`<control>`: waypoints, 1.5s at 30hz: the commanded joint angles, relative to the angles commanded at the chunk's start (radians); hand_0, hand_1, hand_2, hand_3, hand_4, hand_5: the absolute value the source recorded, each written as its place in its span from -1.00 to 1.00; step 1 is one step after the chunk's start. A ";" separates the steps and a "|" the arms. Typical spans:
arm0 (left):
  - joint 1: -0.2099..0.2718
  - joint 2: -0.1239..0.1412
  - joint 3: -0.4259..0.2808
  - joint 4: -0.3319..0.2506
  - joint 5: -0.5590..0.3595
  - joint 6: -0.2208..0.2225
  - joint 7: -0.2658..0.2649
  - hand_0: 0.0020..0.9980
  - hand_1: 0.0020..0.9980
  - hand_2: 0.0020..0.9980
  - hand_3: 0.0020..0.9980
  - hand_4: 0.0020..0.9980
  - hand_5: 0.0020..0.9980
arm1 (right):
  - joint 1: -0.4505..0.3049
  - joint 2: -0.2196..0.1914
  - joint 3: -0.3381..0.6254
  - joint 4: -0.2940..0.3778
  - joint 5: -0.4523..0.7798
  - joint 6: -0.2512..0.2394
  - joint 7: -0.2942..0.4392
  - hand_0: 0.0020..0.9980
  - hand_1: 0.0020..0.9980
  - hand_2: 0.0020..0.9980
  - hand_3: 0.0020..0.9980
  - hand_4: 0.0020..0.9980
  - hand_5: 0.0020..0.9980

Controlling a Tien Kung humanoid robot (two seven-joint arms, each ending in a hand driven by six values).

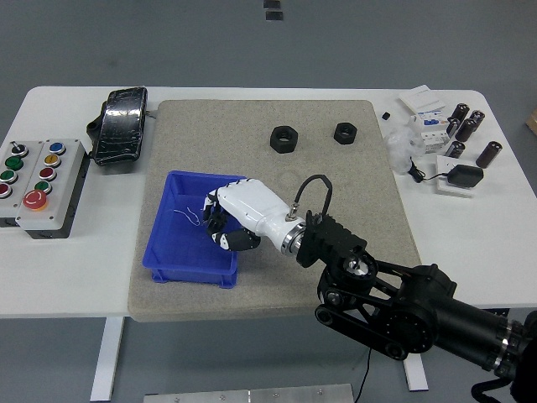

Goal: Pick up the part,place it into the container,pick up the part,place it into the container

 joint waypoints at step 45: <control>0.004 -0.006 -0.012 0.000 0.003 0.004 0.000 0.30 0.32 0.27 0.32 0.42 -0.42 | -0.313 -0.233 0.284 0.174 -0.026 0.141 -0.246 0.30 0.60 0.71 0.69 0.66 -0.28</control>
